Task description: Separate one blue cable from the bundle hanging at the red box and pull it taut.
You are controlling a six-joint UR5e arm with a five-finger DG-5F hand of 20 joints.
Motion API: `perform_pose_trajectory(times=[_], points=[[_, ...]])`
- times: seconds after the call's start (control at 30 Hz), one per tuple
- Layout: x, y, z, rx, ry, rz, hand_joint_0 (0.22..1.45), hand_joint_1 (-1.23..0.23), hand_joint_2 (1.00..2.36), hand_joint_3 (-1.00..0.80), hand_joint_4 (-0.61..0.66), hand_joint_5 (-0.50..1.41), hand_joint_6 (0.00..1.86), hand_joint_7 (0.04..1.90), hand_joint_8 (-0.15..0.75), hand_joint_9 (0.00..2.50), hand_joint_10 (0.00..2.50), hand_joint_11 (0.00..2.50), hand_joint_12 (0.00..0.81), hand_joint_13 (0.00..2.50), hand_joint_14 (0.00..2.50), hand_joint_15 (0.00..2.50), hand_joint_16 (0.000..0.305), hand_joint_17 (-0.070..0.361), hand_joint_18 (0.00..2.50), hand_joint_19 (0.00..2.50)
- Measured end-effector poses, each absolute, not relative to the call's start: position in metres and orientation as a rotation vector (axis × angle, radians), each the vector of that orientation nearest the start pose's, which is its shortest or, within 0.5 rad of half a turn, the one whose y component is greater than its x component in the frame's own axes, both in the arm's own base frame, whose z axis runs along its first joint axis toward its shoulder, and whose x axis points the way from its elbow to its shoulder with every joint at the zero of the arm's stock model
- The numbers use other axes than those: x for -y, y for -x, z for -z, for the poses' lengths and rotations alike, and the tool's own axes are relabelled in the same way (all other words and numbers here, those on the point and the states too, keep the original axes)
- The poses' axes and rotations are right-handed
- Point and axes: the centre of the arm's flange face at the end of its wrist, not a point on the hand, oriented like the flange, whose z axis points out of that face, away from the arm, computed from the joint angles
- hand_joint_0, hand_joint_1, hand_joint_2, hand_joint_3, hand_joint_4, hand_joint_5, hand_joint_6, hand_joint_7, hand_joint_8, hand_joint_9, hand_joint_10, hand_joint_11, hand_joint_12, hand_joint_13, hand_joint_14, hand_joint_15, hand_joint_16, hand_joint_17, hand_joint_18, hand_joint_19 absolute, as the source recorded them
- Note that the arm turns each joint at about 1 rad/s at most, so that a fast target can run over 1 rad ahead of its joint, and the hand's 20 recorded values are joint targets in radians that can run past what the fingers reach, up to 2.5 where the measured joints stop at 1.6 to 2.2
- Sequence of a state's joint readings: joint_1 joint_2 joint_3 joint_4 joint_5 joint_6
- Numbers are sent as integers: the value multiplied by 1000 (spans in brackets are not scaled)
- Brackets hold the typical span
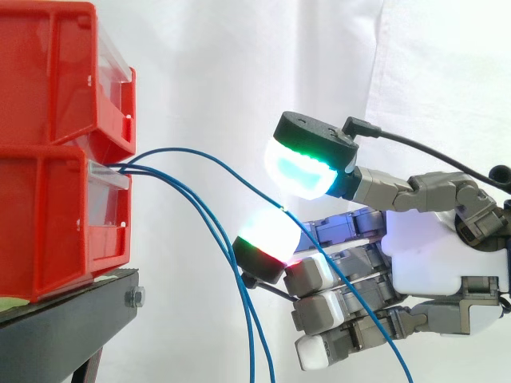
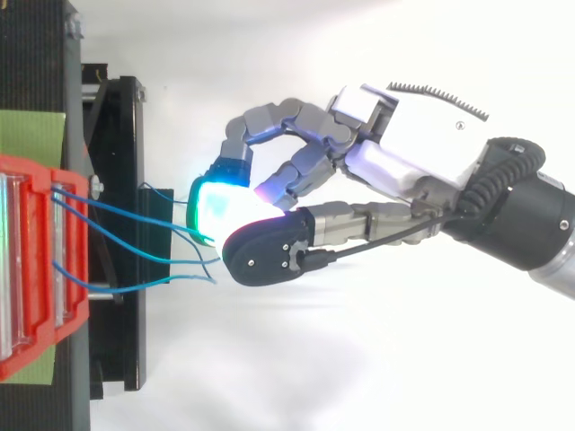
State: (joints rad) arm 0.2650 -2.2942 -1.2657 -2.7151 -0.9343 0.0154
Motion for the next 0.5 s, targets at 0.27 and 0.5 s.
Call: perform_pose_trajectory(times=[0.27,0.5], points=[[-6,-746,-223,-916,-1367,-951,554,-633,1000,-500,195,-203,812,1043,354,1066,17,1190,363,1185,21,1326,47,106,869,695],[-10,-746,-224,-921,-1364,-958,552,-634,1000,-500,195,-204,814,1038,350,1074,16,1212,360,1213,19,1403,48,108,882,715]])
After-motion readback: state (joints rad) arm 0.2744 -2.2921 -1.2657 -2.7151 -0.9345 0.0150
